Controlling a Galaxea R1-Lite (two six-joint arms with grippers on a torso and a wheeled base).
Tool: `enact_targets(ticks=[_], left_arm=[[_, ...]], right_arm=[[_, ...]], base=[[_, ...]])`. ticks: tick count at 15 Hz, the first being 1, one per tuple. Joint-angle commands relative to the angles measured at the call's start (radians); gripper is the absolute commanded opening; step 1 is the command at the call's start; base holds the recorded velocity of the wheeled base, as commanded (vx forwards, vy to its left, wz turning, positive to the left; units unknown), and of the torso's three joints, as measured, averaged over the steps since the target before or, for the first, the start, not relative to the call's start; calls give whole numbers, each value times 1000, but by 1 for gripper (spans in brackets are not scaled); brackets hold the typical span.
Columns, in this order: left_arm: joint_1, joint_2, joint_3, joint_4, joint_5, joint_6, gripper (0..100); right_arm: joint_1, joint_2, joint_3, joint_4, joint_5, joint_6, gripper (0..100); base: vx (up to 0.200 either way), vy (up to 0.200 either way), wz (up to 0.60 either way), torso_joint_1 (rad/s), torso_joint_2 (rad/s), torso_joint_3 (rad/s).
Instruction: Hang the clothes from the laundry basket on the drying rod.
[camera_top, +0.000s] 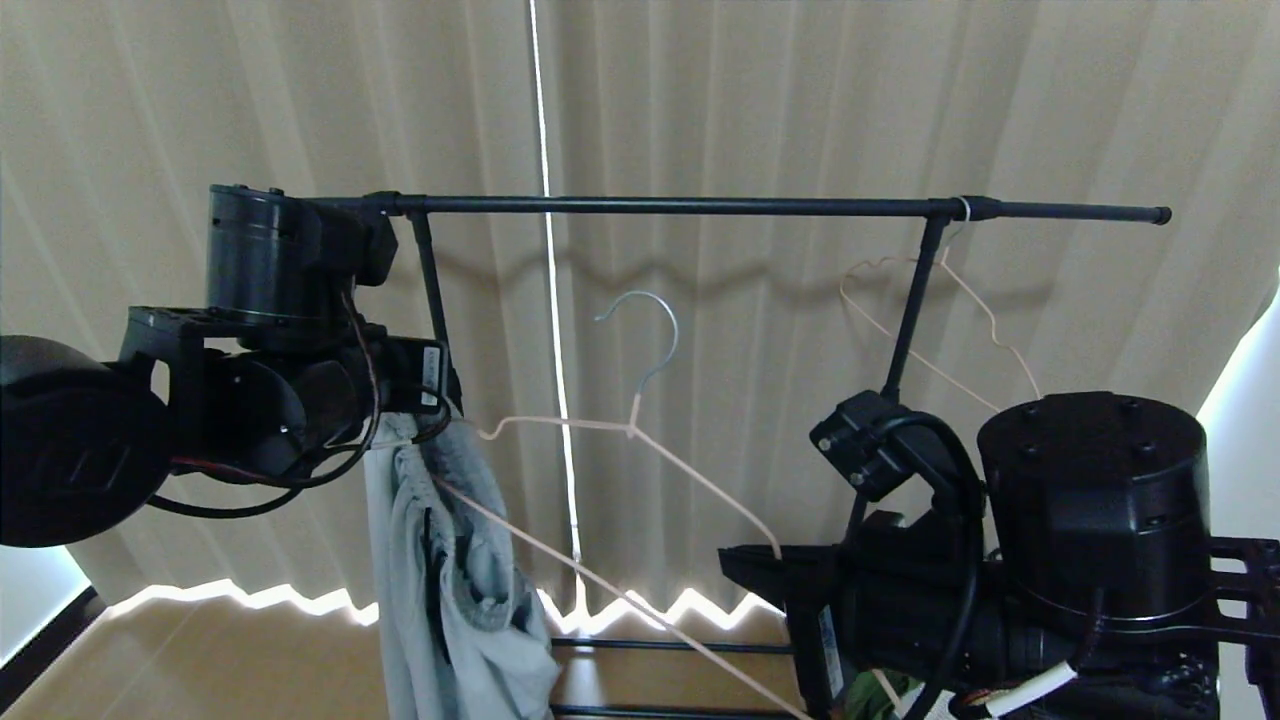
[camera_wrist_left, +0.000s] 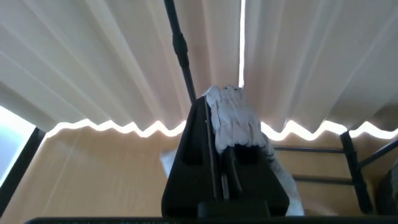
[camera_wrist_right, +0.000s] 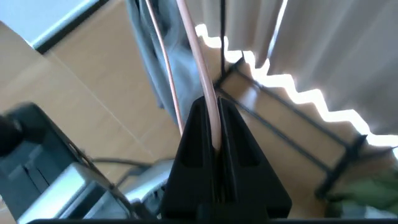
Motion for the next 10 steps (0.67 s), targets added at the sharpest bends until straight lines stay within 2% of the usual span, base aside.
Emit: enact_targets(ticks=[1,3,9,10], left_arm=[[-3,7,-1,15,9,0,0],[-20,7,-3,34,46,0,0],[-52,5,-61,126,49,-3,0],[-69,7,-75,140,49,-25,0]], right_arm=[[-2,45,-4,-63,-7,-5,0],[-13,65,-2,-73,-7,-4,0],[-16,117,-7,-74,-19,-4,0],[-16,135,-8,-79,-21,-2,0]], base=[[0,0,0,0,0,0],[0,0,0,0,0,0],[0,0,0,0,0,0],[0,0,0,0,0,0]])
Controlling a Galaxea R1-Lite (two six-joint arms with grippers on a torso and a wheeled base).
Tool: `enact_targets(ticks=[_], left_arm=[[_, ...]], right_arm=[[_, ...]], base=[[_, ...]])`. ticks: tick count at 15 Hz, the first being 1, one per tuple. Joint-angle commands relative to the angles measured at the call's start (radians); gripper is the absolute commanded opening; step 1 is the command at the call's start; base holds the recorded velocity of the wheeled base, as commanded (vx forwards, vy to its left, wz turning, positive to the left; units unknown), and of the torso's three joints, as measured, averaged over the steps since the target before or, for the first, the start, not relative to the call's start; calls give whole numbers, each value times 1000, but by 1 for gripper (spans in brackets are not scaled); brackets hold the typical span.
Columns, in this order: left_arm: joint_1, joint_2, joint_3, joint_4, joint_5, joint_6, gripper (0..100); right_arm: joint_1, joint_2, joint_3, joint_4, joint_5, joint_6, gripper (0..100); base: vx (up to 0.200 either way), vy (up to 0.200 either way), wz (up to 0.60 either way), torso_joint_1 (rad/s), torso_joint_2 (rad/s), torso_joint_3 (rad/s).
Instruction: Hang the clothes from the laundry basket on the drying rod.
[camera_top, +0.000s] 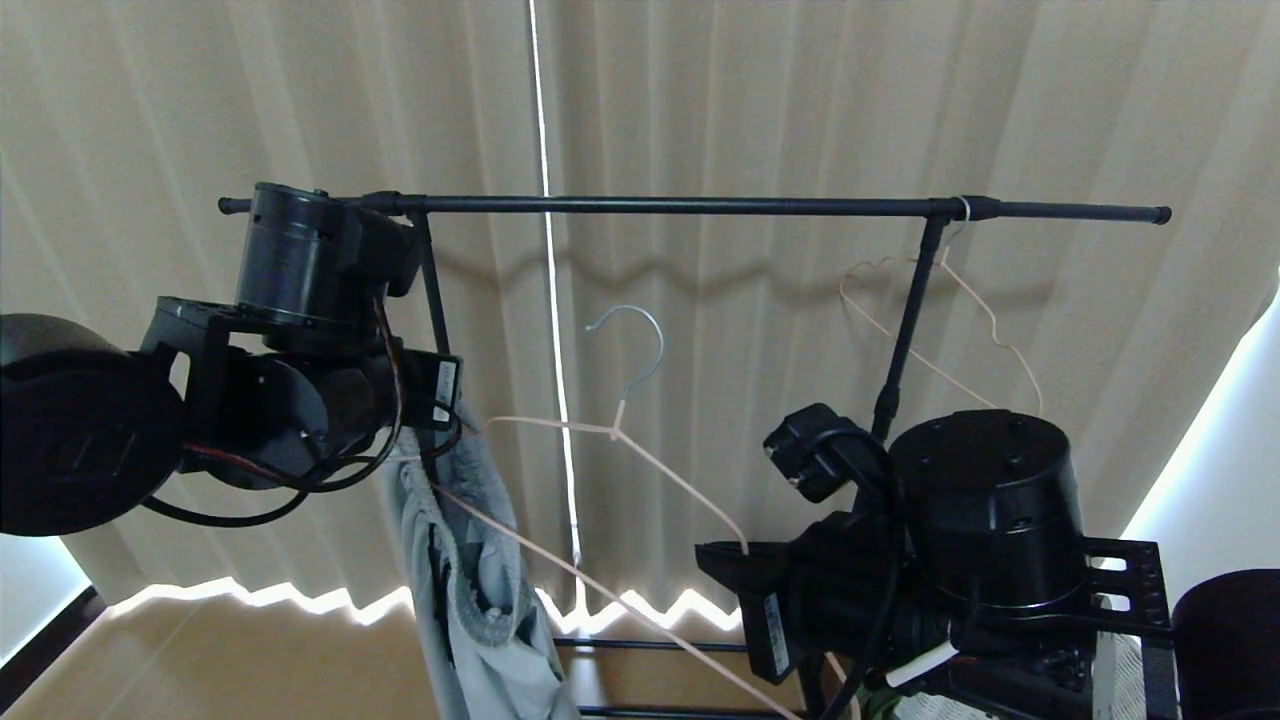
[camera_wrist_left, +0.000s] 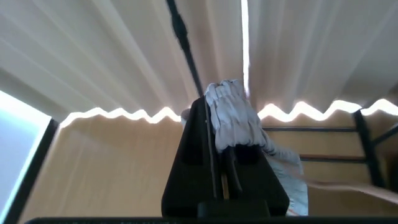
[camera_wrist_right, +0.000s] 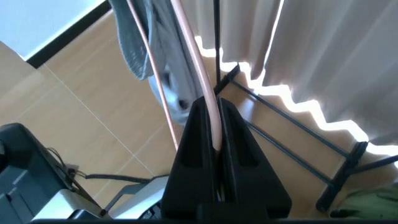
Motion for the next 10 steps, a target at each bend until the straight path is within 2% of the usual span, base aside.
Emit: enact_targets(ticks=[1,6,10], left_arm=[[-25,1,-25,25,1,-26,0],[-69,-8,-107,182,1,-156,0],[-181,-7,-124,196,-1,-239,0]], right_arm=[[-1,37,-3,-5,-7,1,0],[-18,44,-10,-5,-14,36,0],[-24,43,-3,-27,-14,40,0]], base=[[0,0,0,0,0,0],[0,0,0,0,0,0],[0,0,0,0,0,0]])
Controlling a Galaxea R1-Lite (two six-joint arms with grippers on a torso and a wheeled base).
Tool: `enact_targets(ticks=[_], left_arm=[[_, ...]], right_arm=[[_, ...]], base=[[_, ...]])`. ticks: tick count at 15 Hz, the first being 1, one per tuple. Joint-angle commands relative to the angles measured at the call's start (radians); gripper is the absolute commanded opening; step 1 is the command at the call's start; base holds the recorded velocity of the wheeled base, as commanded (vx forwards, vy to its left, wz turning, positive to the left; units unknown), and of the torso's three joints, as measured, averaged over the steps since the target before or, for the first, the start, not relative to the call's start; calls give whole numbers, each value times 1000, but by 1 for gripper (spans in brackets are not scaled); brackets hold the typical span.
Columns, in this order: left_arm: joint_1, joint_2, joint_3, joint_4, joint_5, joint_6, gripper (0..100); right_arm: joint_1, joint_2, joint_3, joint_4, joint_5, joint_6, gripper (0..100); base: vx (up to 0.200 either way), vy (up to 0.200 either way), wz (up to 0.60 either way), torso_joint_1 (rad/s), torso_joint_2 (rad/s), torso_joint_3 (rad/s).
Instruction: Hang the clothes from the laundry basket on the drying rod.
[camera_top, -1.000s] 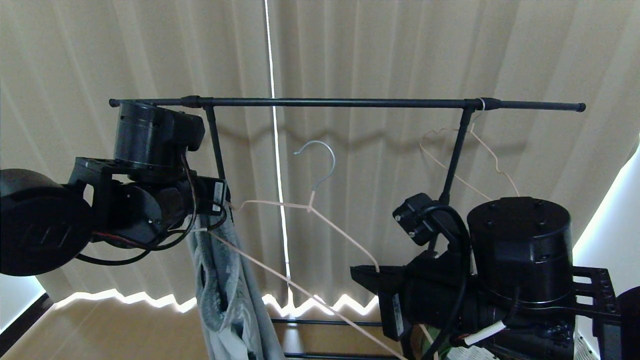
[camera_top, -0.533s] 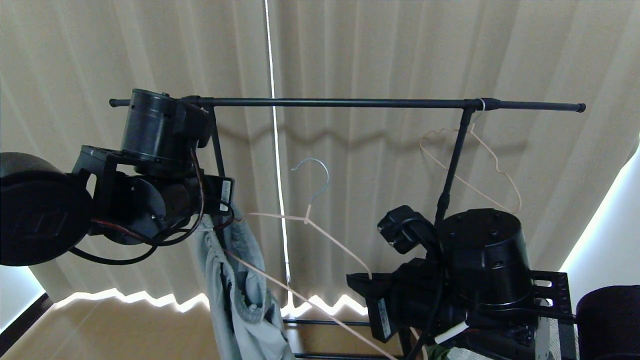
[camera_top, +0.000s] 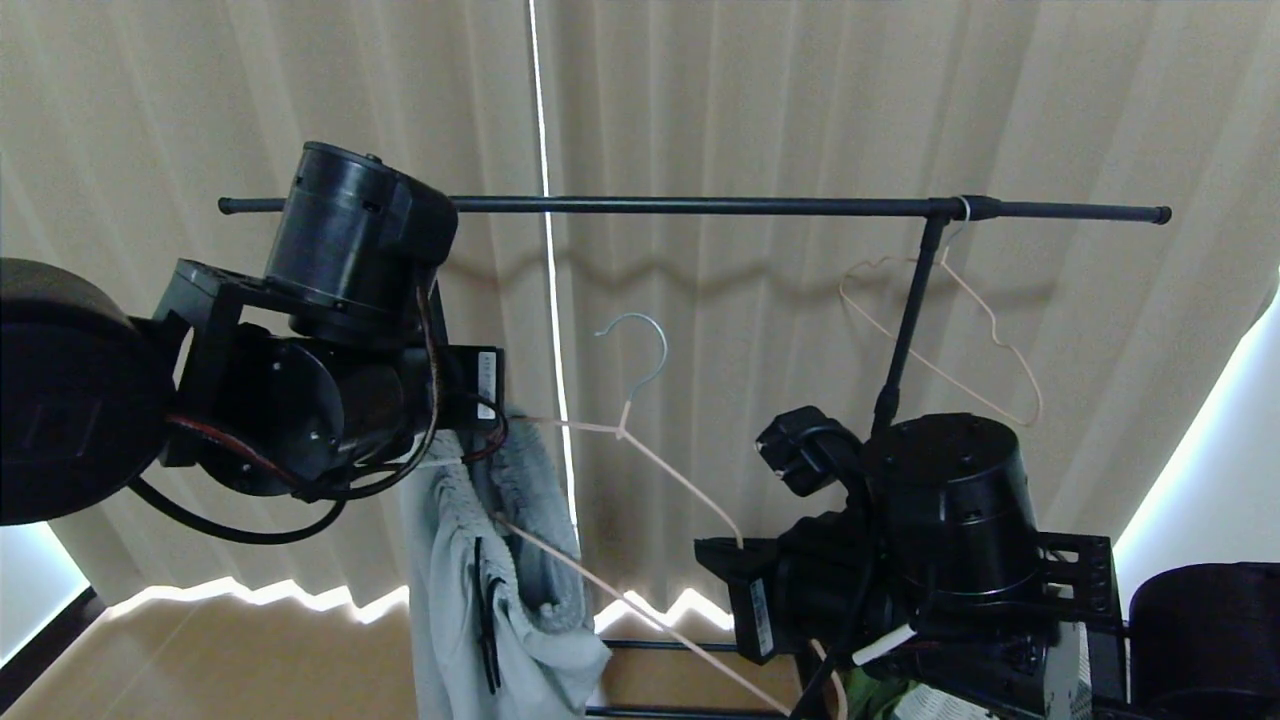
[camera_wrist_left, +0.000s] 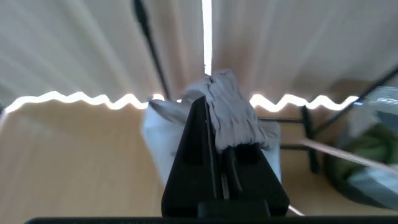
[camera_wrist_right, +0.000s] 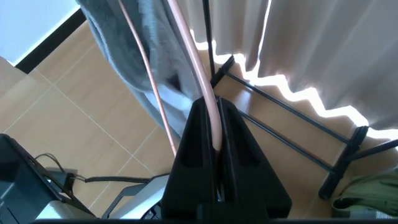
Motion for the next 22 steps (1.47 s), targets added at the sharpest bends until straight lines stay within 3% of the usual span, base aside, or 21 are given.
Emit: enact_targets(ticks=[1,6,10,15,16,18,20,22], left_arm=[[-56,1,-16,-2,-1,-13,0],[-127,1,-47,-8,-10,-15,0],[-128,-10,-40,-37,-14,87,0],[-125,-68,81,-187,-192,281,0],[-124,-72,98,-210,-195,309,0],[-125,-72,131,-293,-214,347,0],[-127,-77,164,-371,-303,358,0],[-125,-82,157,-376,-330,367,0]], right_arm=[[2,-3,6,-9,0,0,0],[2,-5,8,-55,0,0,0],[-3,-28,14,-63,-1,-2,0],[-6,-64,22,-65,-1,-5,0],[-6,-69,22,-63,-3,-5,0],[-14,-72,20,-65,-3,-6,0],[-14,-71,19,-66,-3,-8,0],[-23,-84,22,-84,-3,-23,0]], base=[[0,0,0,0,0,0],[0,0,0,0,0,0],[0,0,0,0,0,0],[0,0,0,0,0,0],[0,0,0,0,0,0],[0,0,0,0,0,0],[0,0,0,0,0,0],[0,0,0,0,0,0]])
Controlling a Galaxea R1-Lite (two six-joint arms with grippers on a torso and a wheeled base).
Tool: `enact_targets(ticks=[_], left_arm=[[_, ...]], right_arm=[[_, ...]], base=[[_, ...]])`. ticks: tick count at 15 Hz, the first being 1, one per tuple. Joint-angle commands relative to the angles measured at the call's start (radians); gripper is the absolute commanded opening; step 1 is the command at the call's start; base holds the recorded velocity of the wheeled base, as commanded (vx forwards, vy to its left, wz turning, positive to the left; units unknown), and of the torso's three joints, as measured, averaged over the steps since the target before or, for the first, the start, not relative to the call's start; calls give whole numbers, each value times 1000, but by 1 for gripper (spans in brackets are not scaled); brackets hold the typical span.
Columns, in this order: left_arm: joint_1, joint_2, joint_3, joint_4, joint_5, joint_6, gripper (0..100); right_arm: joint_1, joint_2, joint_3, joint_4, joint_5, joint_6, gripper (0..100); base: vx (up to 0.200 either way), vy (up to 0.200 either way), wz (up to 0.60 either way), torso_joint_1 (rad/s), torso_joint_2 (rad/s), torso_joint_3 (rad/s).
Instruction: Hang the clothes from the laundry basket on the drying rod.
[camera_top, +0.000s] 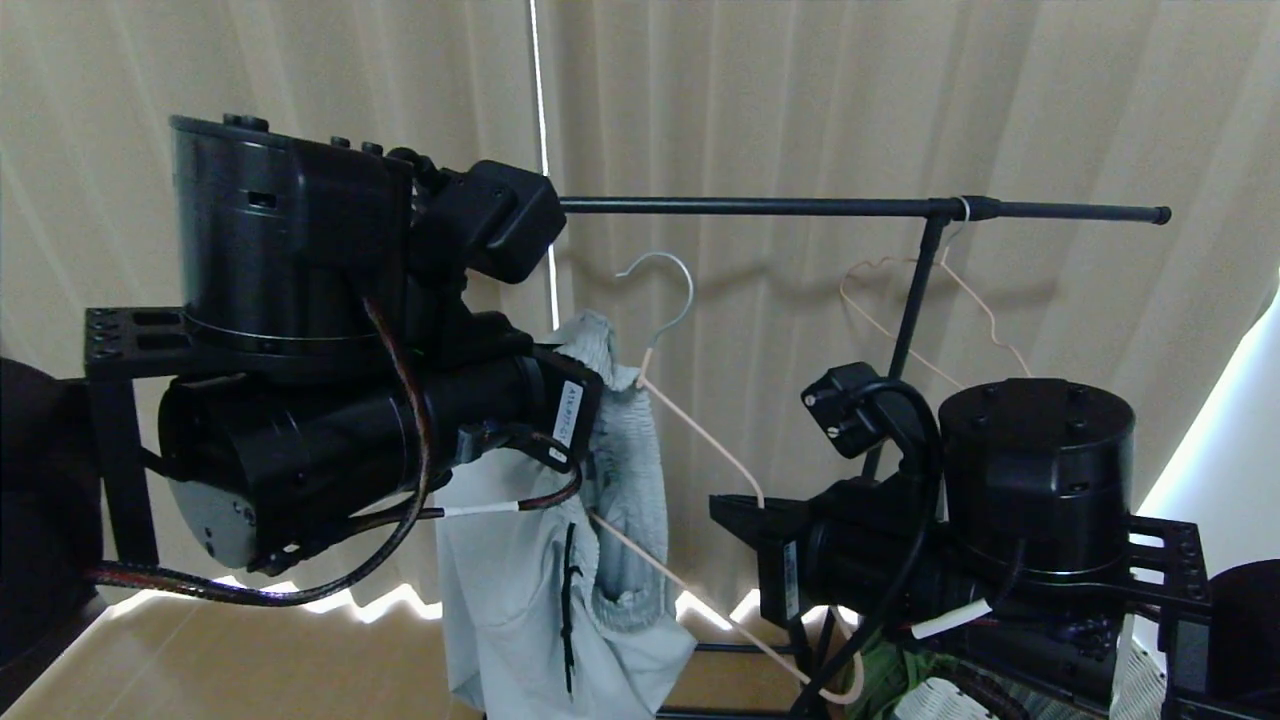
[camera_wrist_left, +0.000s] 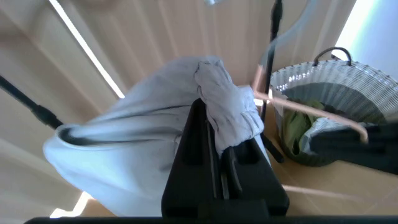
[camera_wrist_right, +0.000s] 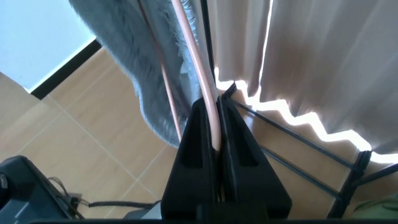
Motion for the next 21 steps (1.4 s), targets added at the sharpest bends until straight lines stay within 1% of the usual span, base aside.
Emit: enact_targets(ticks=[1,2,4,5,7,10,13,16,19,21], left_arm=[[6,-7,-8,0,-3,8,0],[9,-7,-11,0,-3,9,0],[40,-14,-32,2,-6,17,0],[43,-17,-31,2,-17,17,0],[43,-19,-29,2,-38,19,0],[40,-17,-24,0,-40,54,0],[39,-17,-26,0,-40,65,0],[32,-19,-3,-1,-43,68,0],[14,-23,11,-3,-69,68,0],[2,-22,12,-3,-70,68,0]], right_arm=[[-9,-30,3,-3,1,-22,0],[-11,-35,3,-3,1,-26,0],[-41,-49,-5,-4,4,-112,0],[-54,-47,-8,-4,7,-121,0],[-74,-36,-17,-6,11,-121,0],[-100,-21,-33,-12,14,-121,0],[-100,-21,-34,-12,14,-123,0],[-98,-21,-39,-13,14,-120,0],[-100,-26,-34,-13,14,-118,0],[-98,-30,-34,-13,14,-118,0]], base=[[0,0,0,0,0,0],[0,0,0,0,0,0],[0,0,0,0,0,0],[0,0,0,0,0,0],[0,0,0,0,0,0],[0,0,0,0,0,0],[0,0,0,0,0,0],[0,0,0,0,0,0],[0,0,0,0,0,0],[0,0,0,0,0,0]])
